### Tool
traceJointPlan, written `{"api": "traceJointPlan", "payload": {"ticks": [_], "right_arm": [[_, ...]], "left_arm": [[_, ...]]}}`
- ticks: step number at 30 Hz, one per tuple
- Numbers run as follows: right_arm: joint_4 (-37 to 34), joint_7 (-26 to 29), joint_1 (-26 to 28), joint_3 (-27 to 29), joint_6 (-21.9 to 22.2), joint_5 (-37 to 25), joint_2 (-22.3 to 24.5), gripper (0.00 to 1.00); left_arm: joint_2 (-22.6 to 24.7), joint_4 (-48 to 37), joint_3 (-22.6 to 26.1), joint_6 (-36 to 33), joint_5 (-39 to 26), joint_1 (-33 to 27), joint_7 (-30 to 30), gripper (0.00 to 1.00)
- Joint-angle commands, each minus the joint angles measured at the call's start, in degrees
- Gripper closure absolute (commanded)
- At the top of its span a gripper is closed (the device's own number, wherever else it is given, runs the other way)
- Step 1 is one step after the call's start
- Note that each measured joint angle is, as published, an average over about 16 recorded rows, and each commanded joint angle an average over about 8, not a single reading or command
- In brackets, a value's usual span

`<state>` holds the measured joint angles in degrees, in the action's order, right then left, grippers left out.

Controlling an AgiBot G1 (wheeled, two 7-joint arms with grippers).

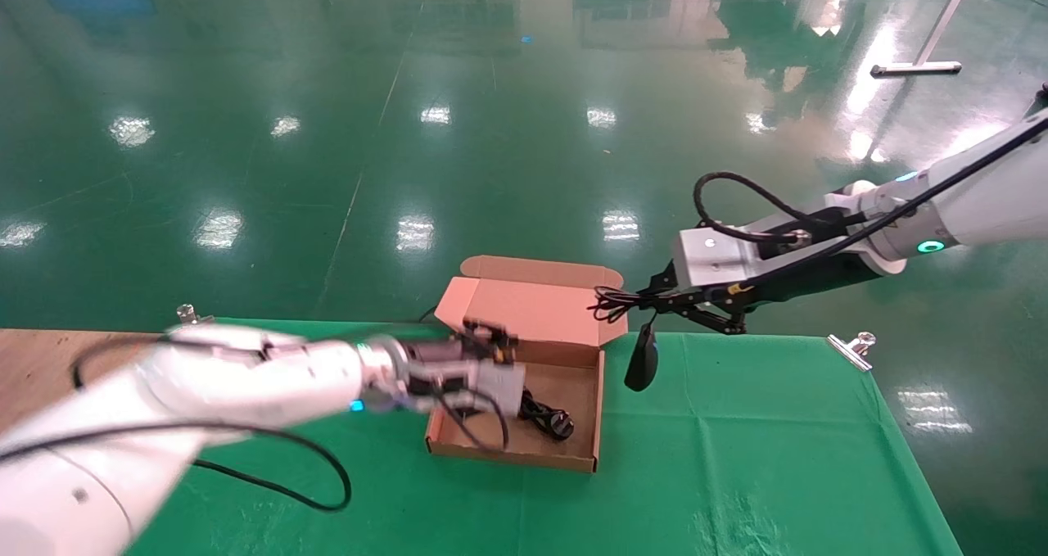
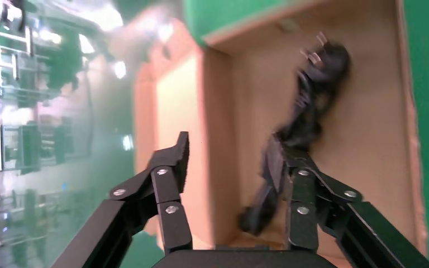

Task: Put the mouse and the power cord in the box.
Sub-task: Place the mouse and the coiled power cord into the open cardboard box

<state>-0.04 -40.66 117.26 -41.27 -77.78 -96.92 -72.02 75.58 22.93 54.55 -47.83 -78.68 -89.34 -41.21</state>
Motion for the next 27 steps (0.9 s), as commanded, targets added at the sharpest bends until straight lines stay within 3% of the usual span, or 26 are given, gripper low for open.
{"api": "traceJointPlan", "payload": {"ticks": [1,6,11,16,27], "right_arm": [[0.11,0.12,0.06,0.07,0.04,0.1,-0.34,1.0],[0.15,1.04,-0.59,0.3,1.62,0.44,-2.39,1.0],[1.11,2.12,-1.93,0.17,4.0,0.28,-4.67,1.0],[5.09,3.69,-5.08,-0.4,7.92,0.0,-6.0,1.0],[19.65,8.93,-15.48,-5.23,22.62,1.65,-6.67,1.0]], "left_arm": [[-0.55,-0.37,-0.24,-3.21,1.79,-1.37,0.67,0.0],[-5.01,-1.31,-2.96,-17.03,7.78,-3.95,-1.38,0.0],[-9.41,-4.44,-5.4,-24.93,12.23,-4.56,-2.66,0.0],[-13.07,-8.02,-6.3,-28.26,13.6,-4.54,-4.55,0.0],[-18.54,-15.41,-7.96,-30.33,15.63,-5.06,-8.23,0.0]]}}
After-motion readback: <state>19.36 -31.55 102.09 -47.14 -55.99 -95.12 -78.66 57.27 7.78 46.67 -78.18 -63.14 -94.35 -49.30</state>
